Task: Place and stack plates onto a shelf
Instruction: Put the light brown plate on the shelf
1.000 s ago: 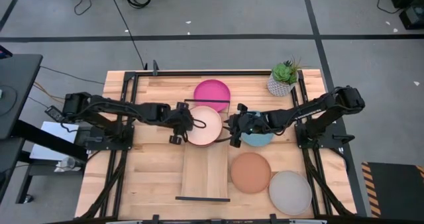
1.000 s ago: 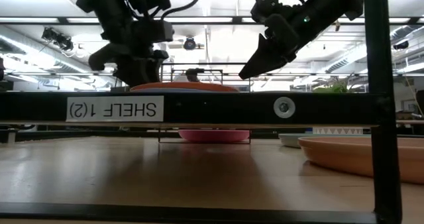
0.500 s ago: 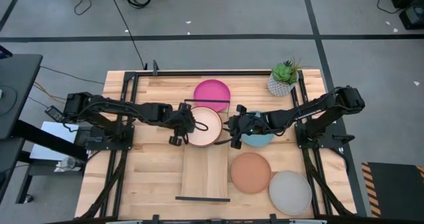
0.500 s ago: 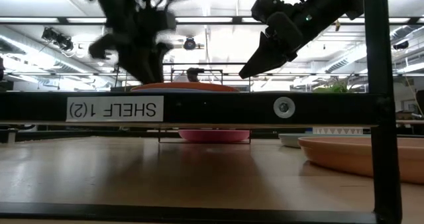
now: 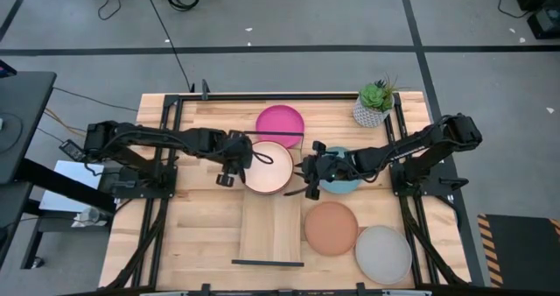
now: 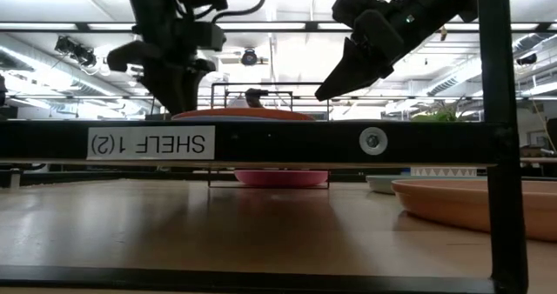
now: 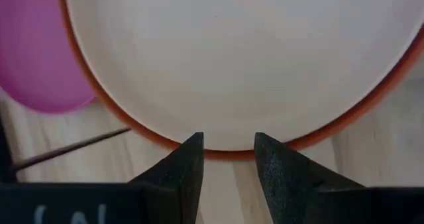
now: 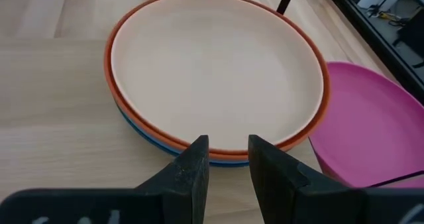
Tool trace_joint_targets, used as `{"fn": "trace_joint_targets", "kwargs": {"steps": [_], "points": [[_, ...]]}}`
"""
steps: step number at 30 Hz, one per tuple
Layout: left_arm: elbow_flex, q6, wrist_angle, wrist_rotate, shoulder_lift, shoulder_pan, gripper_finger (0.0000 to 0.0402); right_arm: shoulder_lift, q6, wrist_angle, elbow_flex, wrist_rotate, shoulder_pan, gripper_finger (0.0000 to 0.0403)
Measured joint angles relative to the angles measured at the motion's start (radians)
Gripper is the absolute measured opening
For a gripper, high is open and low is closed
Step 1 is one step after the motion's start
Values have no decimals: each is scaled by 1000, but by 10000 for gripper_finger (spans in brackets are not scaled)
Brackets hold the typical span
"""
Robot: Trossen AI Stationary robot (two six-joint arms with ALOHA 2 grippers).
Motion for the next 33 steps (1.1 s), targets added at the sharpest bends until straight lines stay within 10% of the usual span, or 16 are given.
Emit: {"fn": "trace_joint_targets", "kwargs": {"steps": [33], "points": [[-45,54,172,65,73,-12,141,21,-140,149,0,6,19,112]]}}
